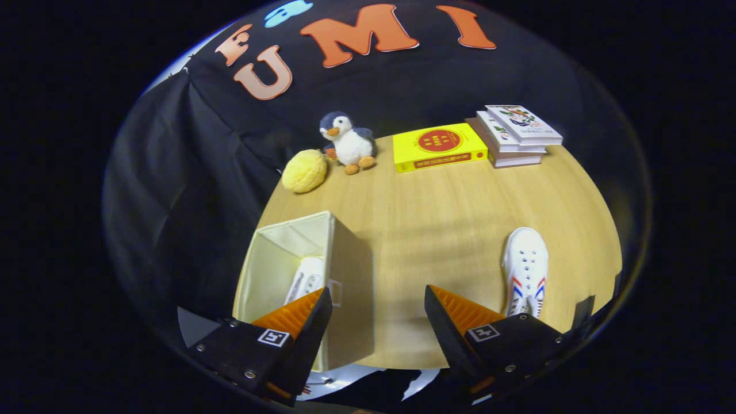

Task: Open the storage box then place both shoes into the box .Put the left shoe in first, then the right shoe, with the right side of both shoes facing outward in a uniform manner.

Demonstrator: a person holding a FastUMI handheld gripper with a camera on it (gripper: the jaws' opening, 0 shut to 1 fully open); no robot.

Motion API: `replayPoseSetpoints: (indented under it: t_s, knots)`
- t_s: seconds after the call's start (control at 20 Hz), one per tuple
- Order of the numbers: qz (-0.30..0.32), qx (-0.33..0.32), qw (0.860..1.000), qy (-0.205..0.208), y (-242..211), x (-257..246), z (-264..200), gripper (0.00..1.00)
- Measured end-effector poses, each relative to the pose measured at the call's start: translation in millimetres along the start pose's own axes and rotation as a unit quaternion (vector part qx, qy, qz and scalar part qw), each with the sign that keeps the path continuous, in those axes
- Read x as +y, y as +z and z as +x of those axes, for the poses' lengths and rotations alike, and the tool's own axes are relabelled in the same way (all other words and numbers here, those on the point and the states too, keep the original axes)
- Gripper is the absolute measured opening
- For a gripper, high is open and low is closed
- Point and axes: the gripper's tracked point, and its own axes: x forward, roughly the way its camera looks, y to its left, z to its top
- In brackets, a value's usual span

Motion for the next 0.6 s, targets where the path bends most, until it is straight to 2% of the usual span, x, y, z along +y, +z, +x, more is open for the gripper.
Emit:
replayPoseSetpoints:
  t_s: [0.1, 0.35, 0.45, 0.6]
  knots:
    - [-0.001, 0.002, 0.999, -0.038, -7.0, -44.0, -2.6, 0.95]
    - [-0.022, 0.016, 0.99, -0.137, -32.7, -149.3, -8.3, 0.84]
    - [-0.03, 0.028, 0.987, -0.152, -45.8, -173.6, -7.3, 0.81]
    - [-0.024, 0.053, 0.987, -0.147, -67.8, -193.7, 4.2, 0.77]
